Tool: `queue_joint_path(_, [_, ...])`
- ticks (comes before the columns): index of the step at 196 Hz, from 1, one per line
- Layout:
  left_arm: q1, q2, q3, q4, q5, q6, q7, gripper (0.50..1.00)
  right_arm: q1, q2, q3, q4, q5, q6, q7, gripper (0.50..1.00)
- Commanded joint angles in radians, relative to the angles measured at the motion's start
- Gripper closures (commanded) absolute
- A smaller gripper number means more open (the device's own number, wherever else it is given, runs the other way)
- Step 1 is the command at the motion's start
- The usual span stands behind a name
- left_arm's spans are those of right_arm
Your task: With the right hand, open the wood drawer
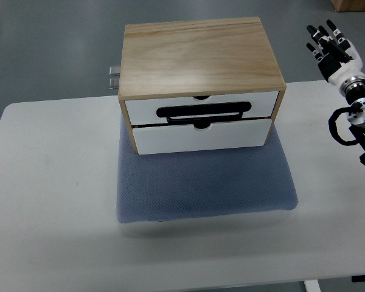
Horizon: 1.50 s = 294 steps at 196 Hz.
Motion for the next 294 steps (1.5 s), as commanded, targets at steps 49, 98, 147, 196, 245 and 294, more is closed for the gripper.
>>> queue_joint_path(49, [0.000, 0.000, -0.001, -0.002, 0.000, 0.000, 0.005, 0.500, 0.000, 0.002, 0.000, 0.001, 0.000, 0.000, 0.000, 0.556])
queue_joint_path(98, [0.000, 0.000, -0.002, -0.009, 0.000, 0.000, 0.005, 0.500, -0.002, 0.001, 0.002, 0.001, 0.000, 0.000, 0.000, 0.556])
queue_joint_path(147, [0.000, 0.000, -0.002, -0.009, 0.000, 0.000, 0.005, 0.500, 0.001, -0.001, 0.003, 0.001, 0.001, 0.000, 0.000, 0.556])
queue_joint_path(196, [0.000, 0.000, -0.002, -0.009, 0.000, 0.000, 0.005, 0.500, 0.009, -0.004, 0.003, 0.001, 0.001, -0.003, 0.000, 0.556])
queue_joint_path(245, [0.000, 0.000, -0.002, -0.009, 0.000, 0.000, 0.005, 0.500, 0.009, -0.014, -0.012, 0.001, 0.008, -0.005, 0.000, 0.556])
queue_joint_path(294, [0.000, 0.000, -0.002, -0.009, 0.000, 0.000, 0.005, 0.500, 0.069, -0.105, -0.139, 0.003, 0.028, -0.008, 0.003, 0.556])
